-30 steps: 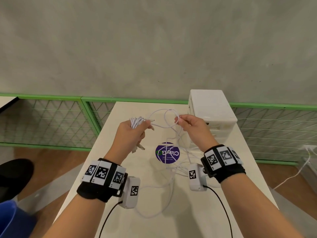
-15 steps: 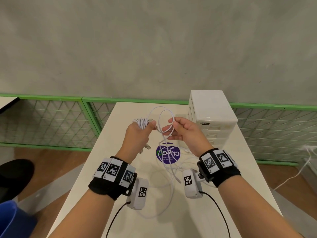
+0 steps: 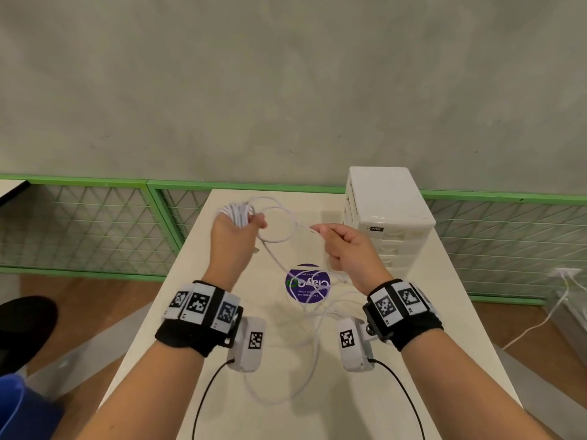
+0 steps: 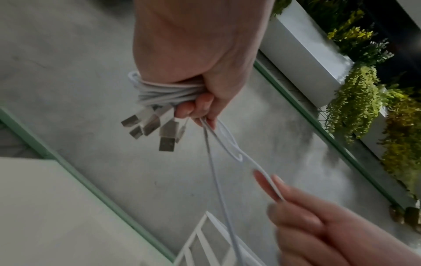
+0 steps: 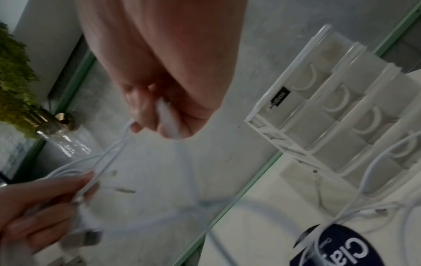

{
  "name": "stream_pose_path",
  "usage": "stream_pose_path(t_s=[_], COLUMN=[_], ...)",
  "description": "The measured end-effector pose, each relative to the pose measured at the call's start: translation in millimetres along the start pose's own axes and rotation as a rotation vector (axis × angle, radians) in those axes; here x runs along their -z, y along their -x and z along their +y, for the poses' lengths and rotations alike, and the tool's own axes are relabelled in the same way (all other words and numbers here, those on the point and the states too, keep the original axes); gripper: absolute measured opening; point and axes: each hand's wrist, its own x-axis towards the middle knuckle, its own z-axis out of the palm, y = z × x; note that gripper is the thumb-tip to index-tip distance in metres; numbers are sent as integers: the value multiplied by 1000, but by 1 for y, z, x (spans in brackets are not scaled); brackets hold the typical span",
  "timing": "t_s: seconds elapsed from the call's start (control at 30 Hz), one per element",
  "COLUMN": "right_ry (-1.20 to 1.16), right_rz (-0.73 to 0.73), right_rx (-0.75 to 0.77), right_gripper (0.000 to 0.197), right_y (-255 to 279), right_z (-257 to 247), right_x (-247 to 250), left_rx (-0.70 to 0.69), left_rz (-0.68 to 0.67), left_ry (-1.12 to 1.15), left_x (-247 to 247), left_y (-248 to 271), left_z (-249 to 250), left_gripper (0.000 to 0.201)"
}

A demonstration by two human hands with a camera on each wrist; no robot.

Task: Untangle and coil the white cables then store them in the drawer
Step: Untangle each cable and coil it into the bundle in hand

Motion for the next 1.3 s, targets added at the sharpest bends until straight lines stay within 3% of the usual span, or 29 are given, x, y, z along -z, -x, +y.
stream_pose_path(t_s=[0.13,0.27,0.47,0.57,0.77,0.93,1.03,1.17,1.3], right_ry=[223,415,571,456,438,708,746,598,492], right_rz=[94,234,257,183,-155,-357,-285,-18,-50], right_rx=[-42,0,110,107,73,-229,-245,-43,44], right_gripper=[19,16,15,17,28,27,23,52,39], right_y=[-1,-9,-12,-8,4,3,6,1,-4], right_z=[11,26,20,12,-11,-10,-3,2,-1], right_x=[23,45,55,42,8,8,17,25,20], left_rx=[-31,-20,7,21,19,-16,-30,-73,-126], left_rz=[77,7,-98,-158,-218,-228,-173,-148,-205], left_ry=[-28,-105,-72,-43,-78,-31,-83,-186,-275], left_x=[17,17,13,10,2,5,11,11,6], left_y=[-10,-8,-3,-2,6,12,7,6,6], left_z=[1,-7,-9,-9,-8,-7,-7,-9,-15], left_gripper=[16,23,29,28,26,26,22,21,26])
